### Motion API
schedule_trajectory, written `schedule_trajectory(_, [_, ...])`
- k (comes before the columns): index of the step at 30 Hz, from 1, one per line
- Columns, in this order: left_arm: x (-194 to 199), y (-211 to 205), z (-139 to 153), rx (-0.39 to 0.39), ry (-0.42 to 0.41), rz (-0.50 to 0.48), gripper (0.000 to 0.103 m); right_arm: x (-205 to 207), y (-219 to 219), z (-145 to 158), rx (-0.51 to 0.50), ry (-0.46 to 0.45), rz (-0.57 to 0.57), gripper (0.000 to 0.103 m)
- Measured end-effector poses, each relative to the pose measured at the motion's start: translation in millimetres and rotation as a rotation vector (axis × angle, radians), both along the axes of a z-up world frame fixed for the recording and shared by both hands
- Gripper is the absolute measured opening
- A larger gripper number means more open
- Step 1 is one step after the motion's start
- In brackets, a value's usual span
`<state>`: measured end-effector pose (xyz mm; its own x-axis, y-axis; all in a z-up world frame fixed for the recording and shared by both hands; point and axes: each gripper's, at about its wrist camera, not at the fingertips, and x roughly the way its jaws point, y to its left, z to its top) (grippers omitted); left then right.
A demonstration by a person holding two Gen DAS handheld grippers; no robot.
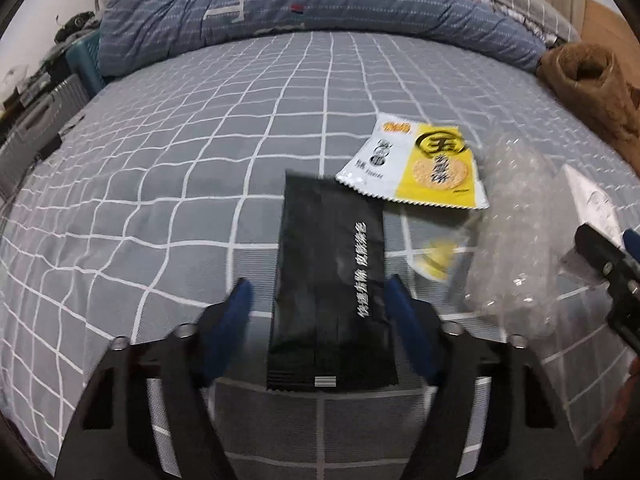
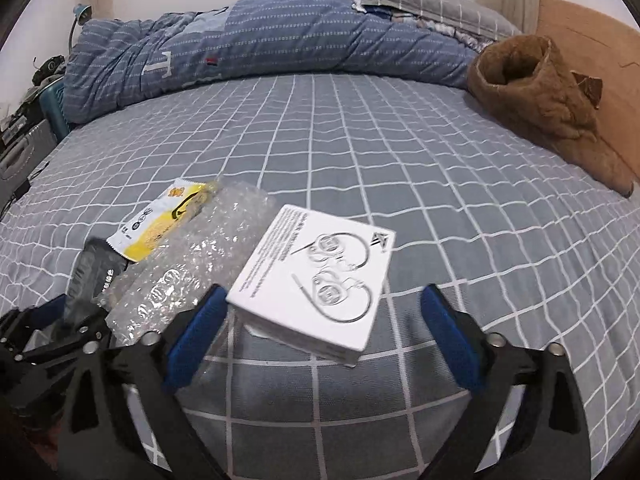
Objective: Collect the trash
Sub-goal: 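Grasp the black packet with the left tool while the right tool grasps the white earphone box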
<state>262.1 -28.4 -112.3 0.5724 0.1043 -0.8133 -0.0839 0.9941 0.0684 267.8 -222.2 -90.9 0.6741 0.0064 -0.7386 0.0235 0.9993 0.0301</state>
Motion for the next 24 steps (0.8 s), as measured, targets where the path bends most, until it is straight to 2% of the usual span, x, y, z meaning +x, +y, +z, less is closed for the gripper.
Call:
schedule_trajectory(1, [-0.3, 1.2, 0.0, -0.004, -0.002, 0.007, 0.053, 0.4, -0.1, -0.2, 0.002, 0.003, 0.003, 0.078])
schedule_trajectory(3, [-1.0, 3.2, 0.9, -0.007, -0.007, 0.009, 0.048, 0.9, 0.0, -1.6, 0.003, 0.01, 0.004, 0.073])
schedule_trajectory(6, [-1.6, 5.2, 1.0, -0.01, -0.012, 0.004, 0.044, -1.2, -1.9, -2.8, 0.02, 0.005, 0.006, 0.072])
schedule_trajectory(13, [-3.3, 8.9, 9.6, -0.027, -0.025, 0.001, 0.027, -4.7, -2.9, 0.9, 0.02, -0.002, 0.002, 0.072])
schedule_trajectory(18, [-4.1, 9.9, 11.4, -0.037, -0.025, -0.002, 0.025, -6.9, -1.9, 4.9, 0.017, -0.006, 0.008, 0.072])
schedule_trajectory(20, [-4.2, 10.2, 10.4, -0.034, -0.028, 0.002, 0.032, -8.3, -1.2, 7.0, 0.017, -0.008, 0.014, 0.072])
schedule_trajectory(22, [-2.4, 11.9, 9.3, -0.032, -0.031, 0.016, 0.059, -9.6, -0.5, 7.7, 0.013, -0.008, 0.017, 0.072])
schedule_trajectory(24, [-2.9, 10.7, 11.3, -0.016, -0.052, 0.025, 0.07, -10.0, -1.6, 8.1, 0.014, -0.008, 0.016, 0.072])
